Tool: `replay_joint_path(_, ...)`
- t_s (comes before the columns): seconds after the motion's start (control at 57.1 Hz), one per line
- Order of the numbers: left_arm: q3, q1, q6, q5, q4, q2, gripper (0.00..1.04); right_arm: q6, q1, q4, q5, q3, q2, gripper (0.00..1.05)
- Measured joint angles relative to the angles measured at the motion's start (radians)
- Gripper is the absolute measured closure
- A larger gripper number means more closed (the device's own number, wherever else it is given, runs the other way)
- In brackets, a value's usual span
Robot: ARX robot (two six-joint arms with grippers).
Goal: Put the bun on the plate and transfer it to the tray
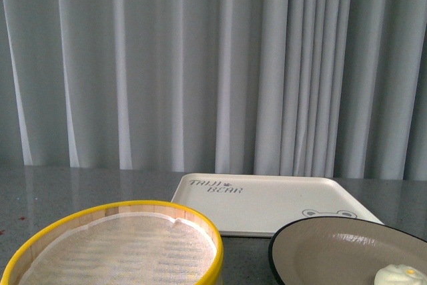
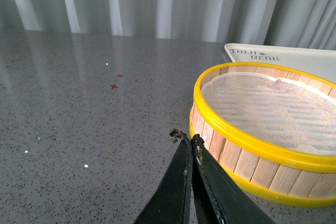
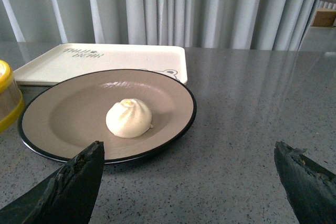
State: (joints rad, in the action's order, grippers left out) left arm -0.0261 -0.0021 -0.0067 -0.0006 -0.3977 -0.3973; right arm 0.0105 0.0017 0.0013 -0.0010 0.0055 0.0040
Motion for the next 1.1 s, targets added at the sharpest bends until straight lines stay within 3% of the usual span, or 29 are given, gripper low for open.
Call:
replay_joint_path(0.682,0.0,0.0,0.0,0.0,0.219,0.223,1.01,0.0,0.0,0.0,0.0,0.0,0.0,0.09)
replay_joint_path(0.77,0.0,0.0,0.002,0.001,0.381,0.348,1.01,0.0,0.0,0.0,0.0,0.0,0.0,0.09)
replay_joint_path(0.98,0.0,0.0,0.002,0.0,0.397,0.393,1.01,0.0,0.0,0.0,0.0,0.0,0.0,0.09)
replay_joint_path(1.103,0.0,0.0,0.002,0.0,0.397,0.394,0.8,0.0,0.0,0.0,0.0,0.0,0.0,0.09)
